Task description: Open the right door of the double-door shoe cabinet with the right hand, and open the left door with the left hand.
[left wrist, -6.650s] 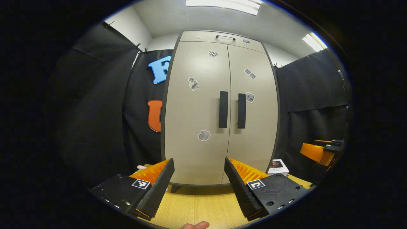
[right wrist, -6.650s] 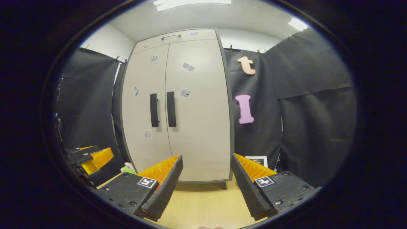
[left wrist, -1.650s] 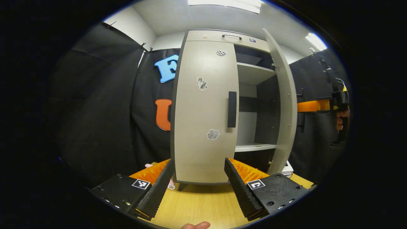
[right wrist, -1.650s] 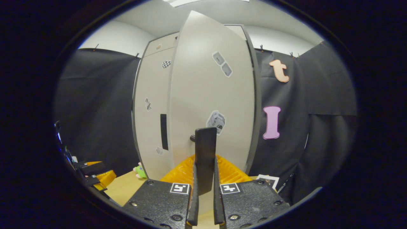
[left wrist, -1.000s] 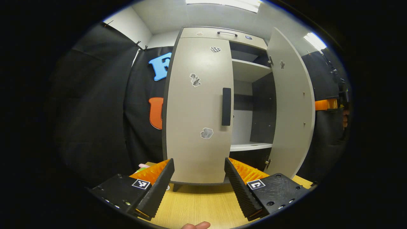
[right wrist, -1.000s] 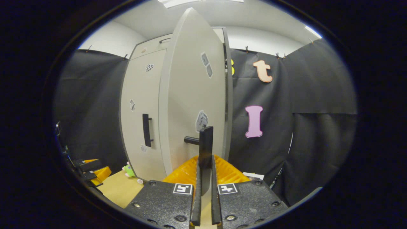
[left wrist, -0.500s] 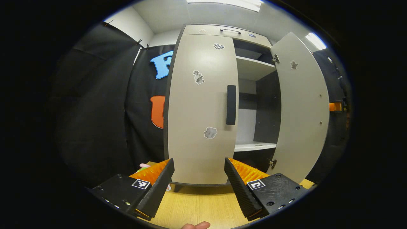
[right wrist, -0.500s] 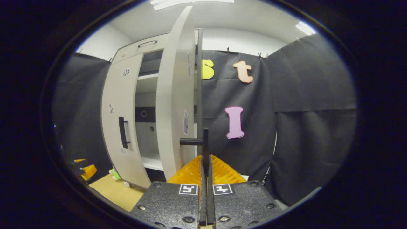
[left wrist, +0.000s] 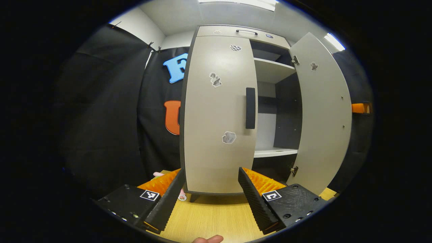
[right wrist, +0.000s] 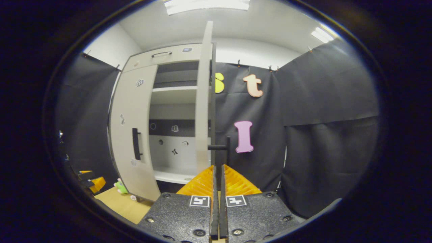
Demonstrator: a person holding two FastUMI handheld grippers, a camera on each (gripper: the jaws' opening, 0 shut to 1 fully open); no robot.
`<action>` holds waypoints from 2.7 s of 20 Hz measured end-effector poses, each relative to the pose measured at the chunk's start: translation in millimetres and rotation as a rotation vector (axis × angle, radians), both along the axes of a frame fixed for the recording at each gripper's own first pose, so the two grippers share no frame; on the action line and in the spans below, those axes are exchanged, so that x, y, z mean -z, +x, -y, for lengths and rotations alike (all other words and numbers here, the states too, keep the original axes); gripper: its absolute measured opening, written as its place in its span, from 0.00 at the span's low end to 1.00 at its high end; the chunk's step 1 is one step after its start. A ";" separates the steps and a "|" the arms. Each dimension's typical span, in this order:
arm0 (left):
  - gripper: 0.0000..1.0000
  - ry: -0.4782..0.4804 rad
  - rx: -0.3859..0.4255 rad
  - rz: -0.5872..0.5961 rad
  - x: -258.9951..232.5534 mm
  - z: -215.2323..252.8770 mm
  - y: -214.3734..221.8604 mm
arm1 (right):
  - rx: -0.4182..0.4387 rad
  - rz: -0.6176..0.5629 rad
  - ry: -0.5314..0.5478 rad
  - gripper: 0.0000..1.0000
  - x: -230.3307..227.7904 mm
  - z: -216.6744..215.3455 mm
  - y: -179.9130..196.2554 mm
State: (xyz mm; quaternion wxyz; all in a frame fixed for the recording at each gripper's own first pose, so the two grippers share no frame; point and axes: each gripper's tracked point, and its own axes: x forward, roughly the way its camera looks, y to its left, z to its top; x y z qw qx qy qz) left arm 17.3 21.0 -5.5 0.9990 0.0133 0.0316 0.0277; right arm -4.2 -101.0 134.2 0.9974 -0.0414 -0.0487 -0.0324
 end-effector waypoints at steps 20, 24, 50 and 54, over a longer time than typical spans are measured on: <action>0.95 0.002 0.108 0.041 -16.2 25.1 -14.2 | -0.092 -0.097 0.061 0.99 74.3 -82.4 23.2; 0.95 0.030 0.130 0.064 -42.5 29.7 8.1 | -0.116 -0.119 0.092 1.00 85.3 -80.0 25.8; 0.95 0.025 0.163 0.059 -112.3 102.6 212.0 | -0.047 -0.094 0.104 1.00 89.0 -50.3 8.1; 0.93 0.013 0.143 0.054 -113.5 102.1 213.7 | -0.052 -0.094 0.114 1.00 90.5 -47.6 9.3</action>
